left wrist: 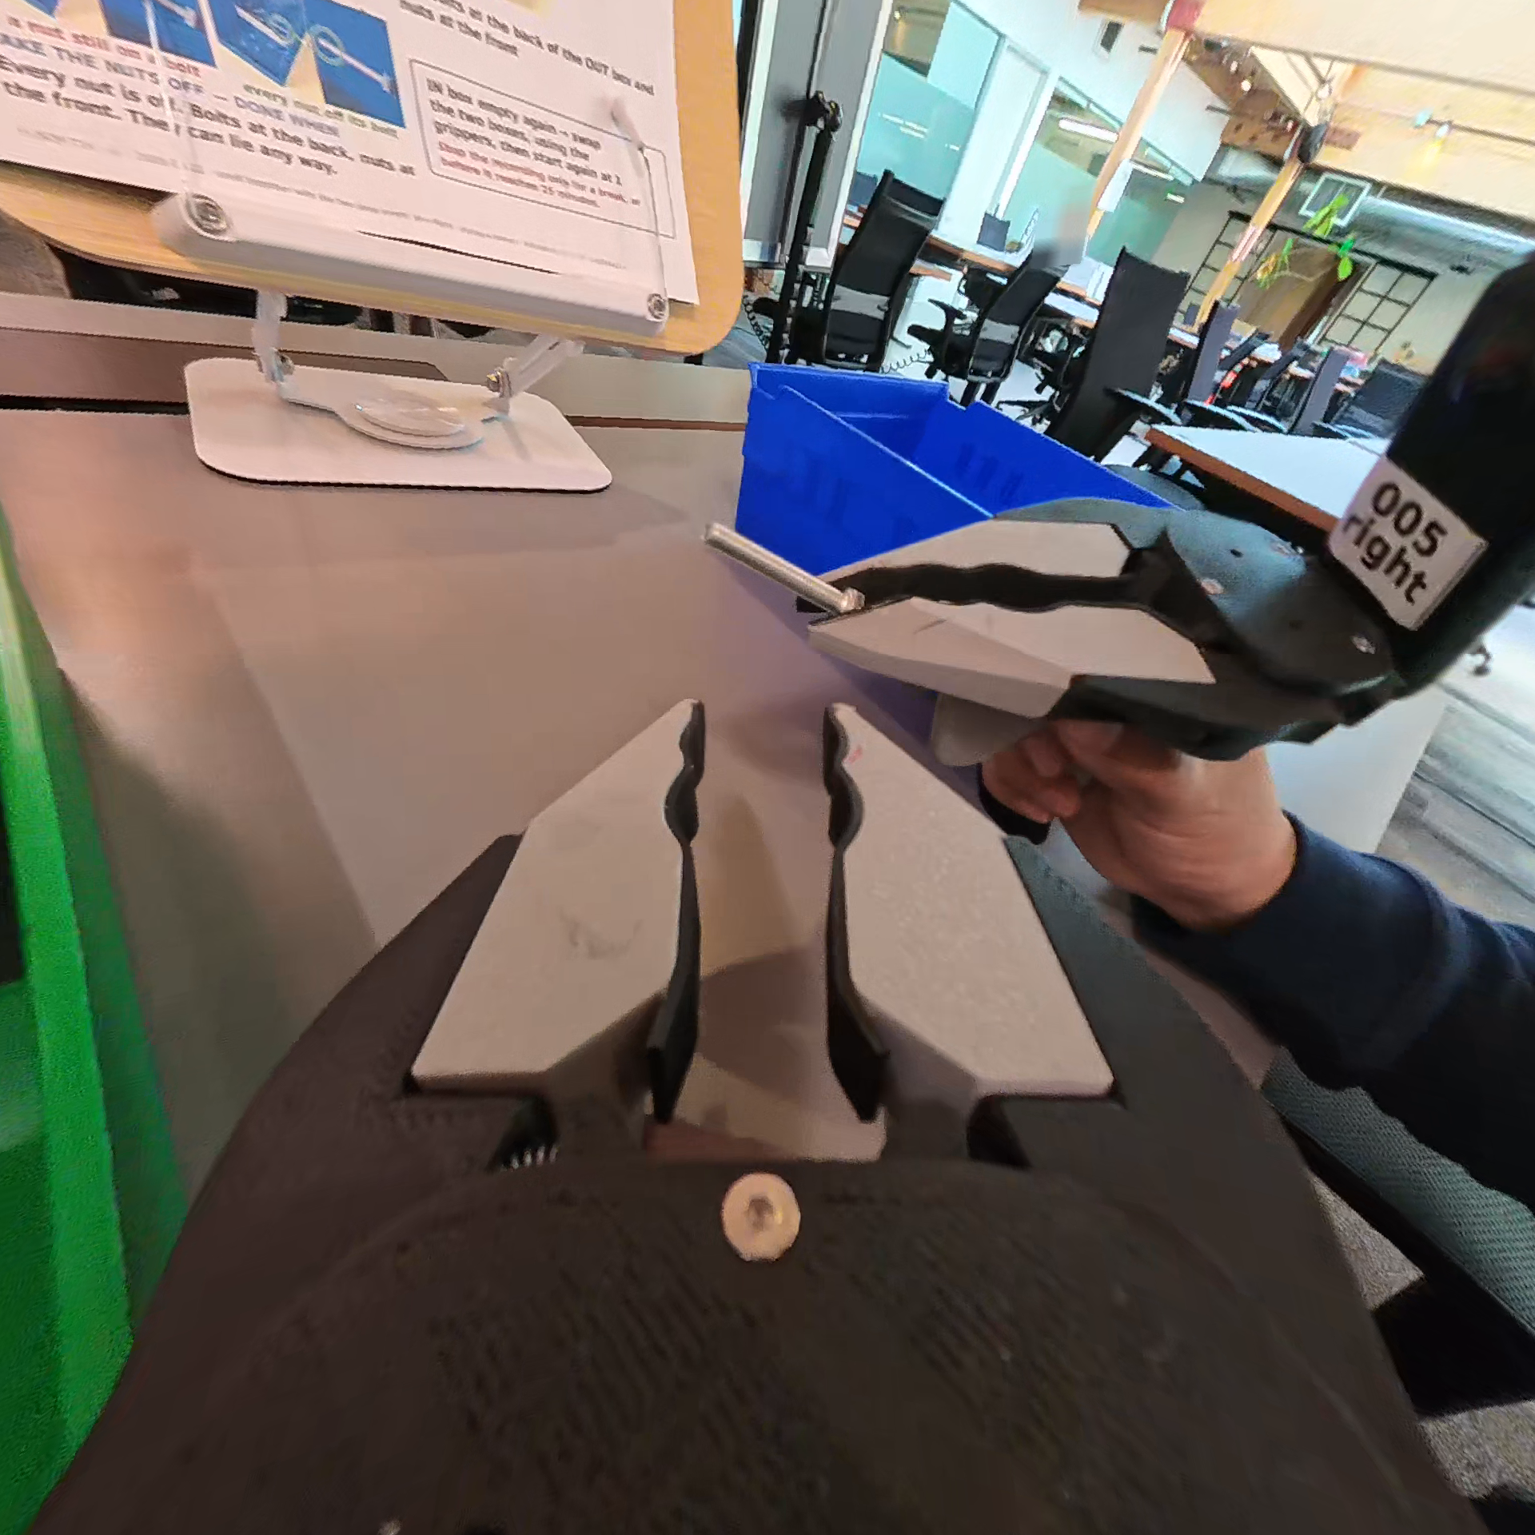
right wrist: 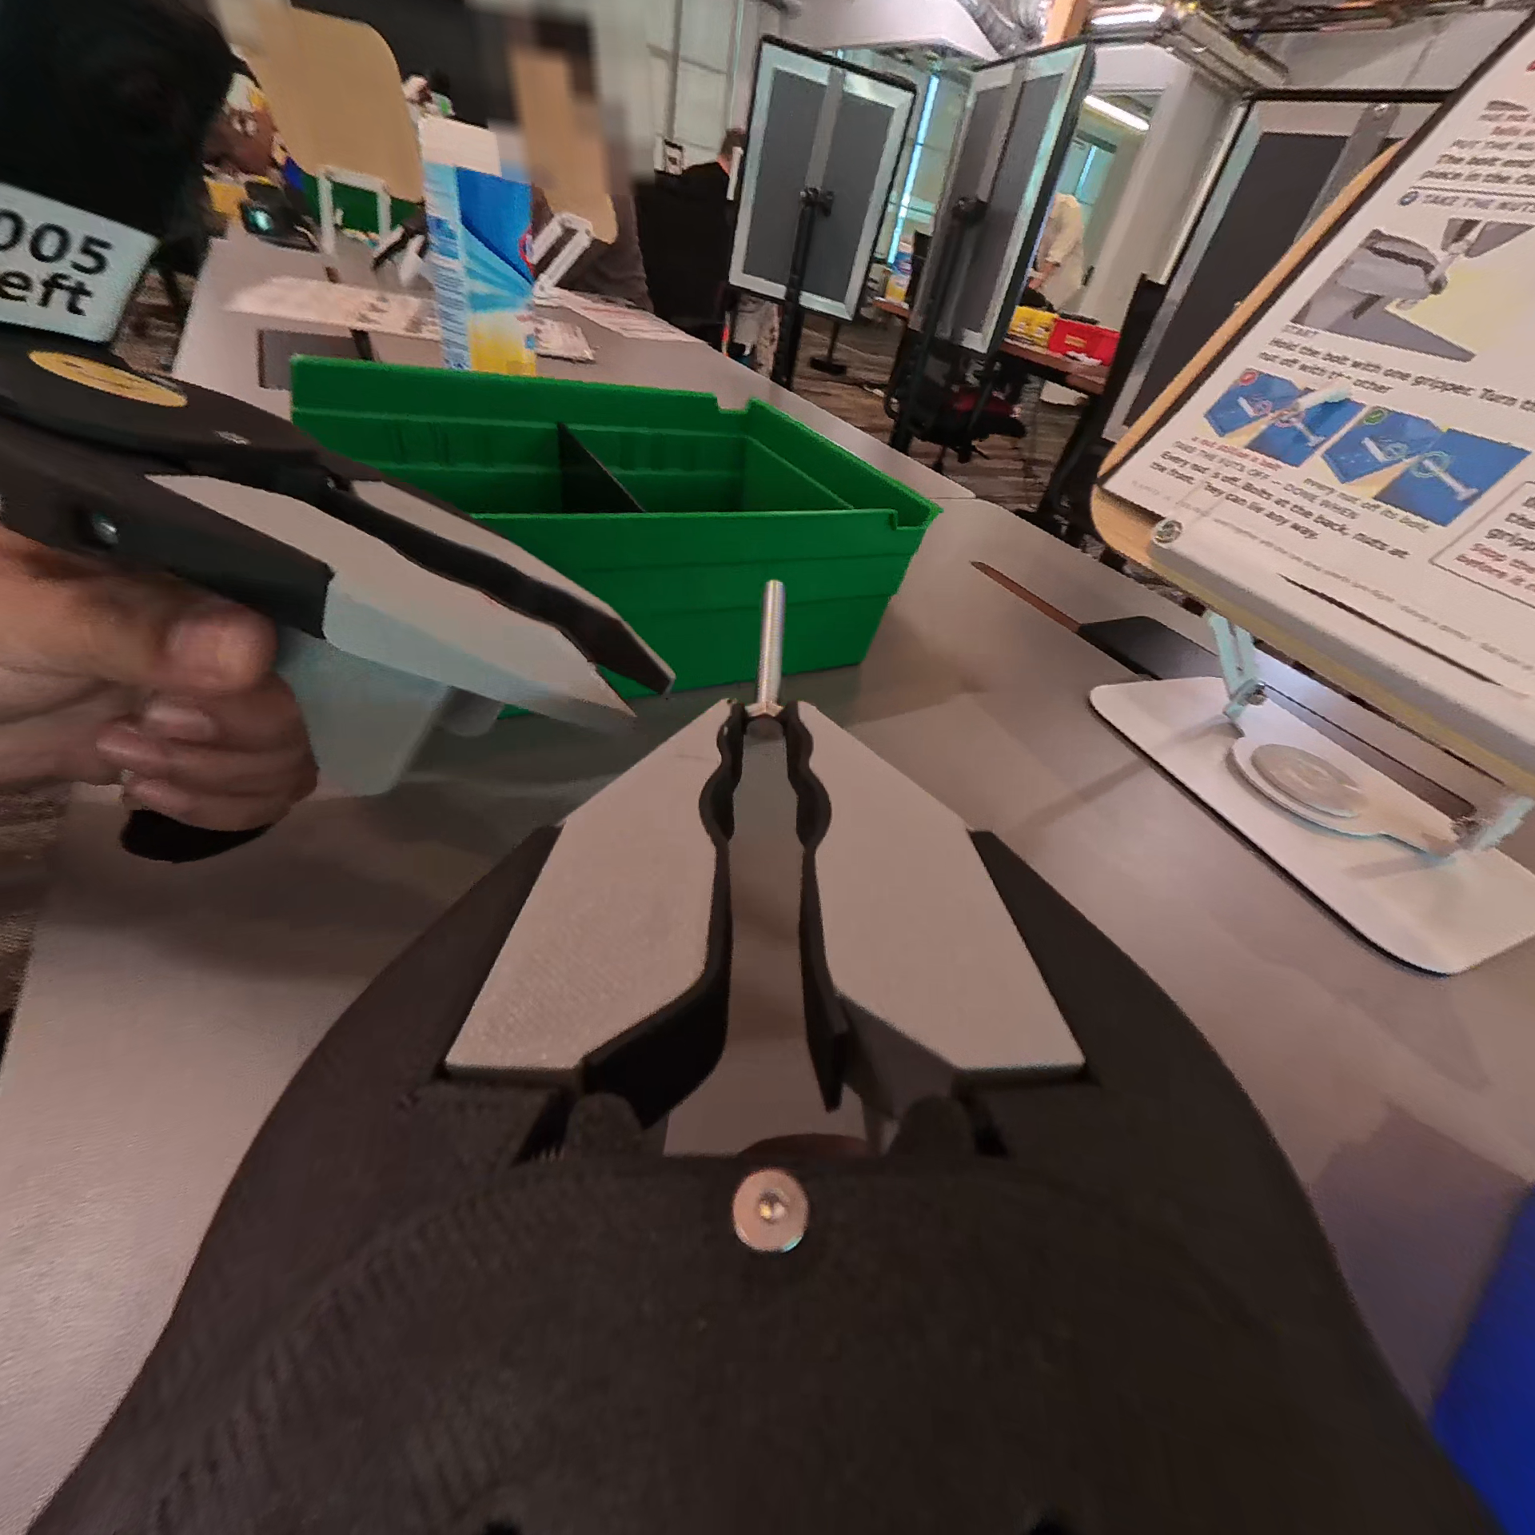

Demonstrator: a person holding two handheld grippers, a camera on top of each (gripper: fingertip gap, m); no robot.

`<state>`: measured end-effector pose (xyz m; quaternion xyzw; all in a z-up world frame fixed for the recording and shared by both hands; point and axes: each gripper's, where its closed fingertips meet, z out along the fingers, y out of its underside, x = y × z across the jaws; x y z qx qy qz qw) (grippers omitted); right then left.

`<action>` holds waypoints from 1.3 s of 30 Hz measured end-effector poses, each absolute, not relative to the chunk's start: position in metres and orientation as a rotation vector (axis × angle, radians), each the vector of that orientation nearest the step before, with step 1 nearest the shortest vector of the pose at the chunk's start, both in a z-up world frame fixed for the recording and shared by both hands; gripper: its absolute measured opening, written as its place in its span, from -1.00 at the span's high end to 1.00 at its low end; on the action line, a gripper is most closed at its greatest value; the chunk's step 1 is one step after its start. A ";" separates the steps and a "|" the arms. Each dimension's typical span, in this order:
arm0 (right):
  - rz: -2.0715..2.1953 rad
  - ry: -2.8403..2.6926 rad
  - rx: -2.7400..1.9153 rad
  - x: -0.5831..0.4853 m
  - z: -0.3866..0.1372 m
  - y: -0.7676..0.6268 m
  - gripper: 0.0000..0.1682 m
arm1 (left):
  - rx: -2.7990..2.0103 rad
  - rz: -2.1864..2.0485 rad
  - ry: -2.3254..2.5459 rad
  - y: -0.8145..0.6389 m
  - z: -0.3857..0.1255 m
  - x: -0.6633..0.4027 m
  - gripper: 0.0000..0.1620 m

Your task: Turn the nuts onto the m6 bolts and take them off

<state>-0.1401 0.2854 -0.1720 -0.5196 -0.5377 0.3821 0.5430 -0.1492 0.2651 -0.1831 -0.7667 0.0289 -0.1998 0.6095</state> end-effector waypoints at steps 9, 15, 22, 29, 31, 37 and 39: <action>0.727 -1.270 -1.243 -0.143 -0.182 0.286 0.92 | -1.722 -0.588 0.025 0.266 -0.174 -0.144 0.58; 0.703 -1.300 -1.175 -0.145 -0.179 0.275 0.92 | -1.685 -0.651 0.058 0.267 -0.164 -0.133 0.64; 0.700 -1.325 -1.055 -0.146 -0.170 0.258 0.92 | -1.661 -0.741 0.042 0.260 -0.162 -0.135 0.65; 0.715 -1.367 -0.971 -0.150 -0.168 0.241 0.92 | -1.628 -0.788 0.002 0.254 -0.159 -0.145 0.84; 0.739 -1.387 -0.937 -0.151 -0.167 0.232 0.92 | -1.598 -0.796 0.002 0.252 -0.154 -0.145 0.88; 0.734 -1.440 -0.883 -0.156 -0.172 0.217 0.95 | -1.620 -0.728 0.125 0.241 -0.151 -0.137 0.97; 0.773 -1.458 -0.900 -0.155 -0.174 0.216 0.99 | -1.643 -0.626 0.197 0.239 -0.153 -0.140 0.97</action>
